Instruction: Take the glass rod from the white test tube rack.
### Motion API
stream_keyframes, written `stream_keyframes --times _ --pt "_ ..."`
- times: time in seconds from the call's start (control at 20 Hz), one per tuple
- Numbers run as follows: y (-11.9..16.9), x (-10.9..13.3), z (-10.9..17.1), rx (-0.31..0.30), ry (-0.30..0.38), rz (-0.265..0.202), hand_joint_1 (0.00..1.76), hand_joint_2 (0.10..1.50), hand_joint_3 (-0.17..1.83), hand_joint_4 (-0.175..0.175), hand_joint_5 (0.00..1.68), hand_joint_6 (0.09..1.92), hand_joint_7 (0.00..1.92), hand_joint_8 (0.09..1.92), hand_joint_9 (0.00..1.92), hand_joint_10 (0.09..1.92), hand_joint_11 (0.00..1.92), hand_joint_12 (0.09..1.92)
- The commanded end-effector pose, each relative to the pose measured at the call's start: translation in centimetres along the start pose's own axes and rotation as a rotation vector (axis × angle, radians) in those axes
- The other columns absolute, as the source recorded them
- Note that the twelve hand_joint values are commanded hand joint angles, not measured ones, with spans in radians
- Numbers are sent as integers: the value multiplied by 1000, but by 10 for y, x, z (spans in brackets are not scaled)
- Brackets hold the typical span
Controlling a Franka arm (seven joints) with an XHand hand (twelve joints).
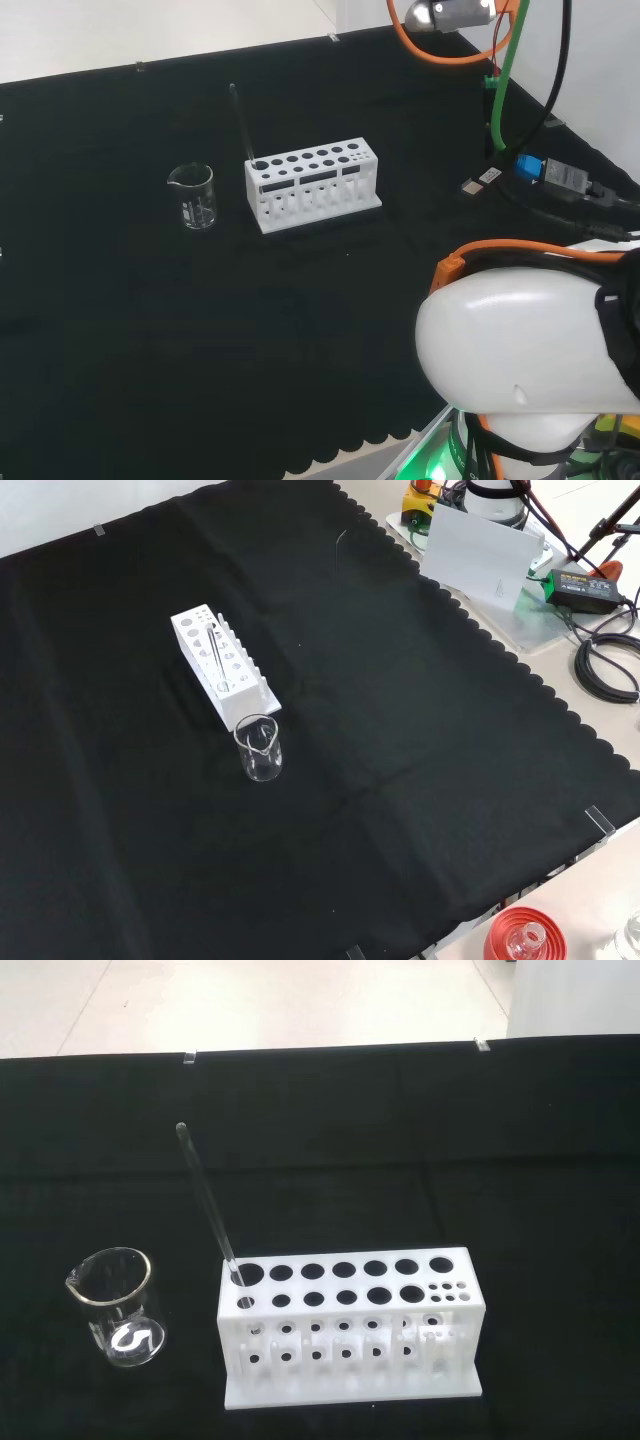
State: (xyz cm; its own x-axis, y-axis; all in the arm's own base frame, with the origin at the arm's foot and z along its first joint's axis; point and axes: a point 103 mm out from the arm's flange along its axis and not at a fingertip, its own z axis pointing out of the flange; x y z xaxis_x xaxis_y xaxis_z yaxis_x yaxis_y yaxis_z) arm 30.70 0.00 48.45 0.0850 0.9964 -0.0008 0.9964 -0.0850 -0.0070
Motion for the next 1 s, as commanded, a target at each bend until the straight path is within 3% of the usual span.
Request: stream_keyframes --times 0.05,0.15,0.25,1.0 --pt "-66 1 -52 -57 -19 104 619 1033 -113 -6 48 155 141 241 276 310 204 877" --pt "-72 1 -58 -64 -21 114 540 1040 -107 8 10 87 41 125 66 407 46 833" --pt "-73 2 -58 -66 -20 114 522 1042 -107 11 1 87 18 97 13 442 9 825" --pt "-76 -2 -60 -70 3 112 513 1049 -112 8 4 87 6 125 0 488 0 882"
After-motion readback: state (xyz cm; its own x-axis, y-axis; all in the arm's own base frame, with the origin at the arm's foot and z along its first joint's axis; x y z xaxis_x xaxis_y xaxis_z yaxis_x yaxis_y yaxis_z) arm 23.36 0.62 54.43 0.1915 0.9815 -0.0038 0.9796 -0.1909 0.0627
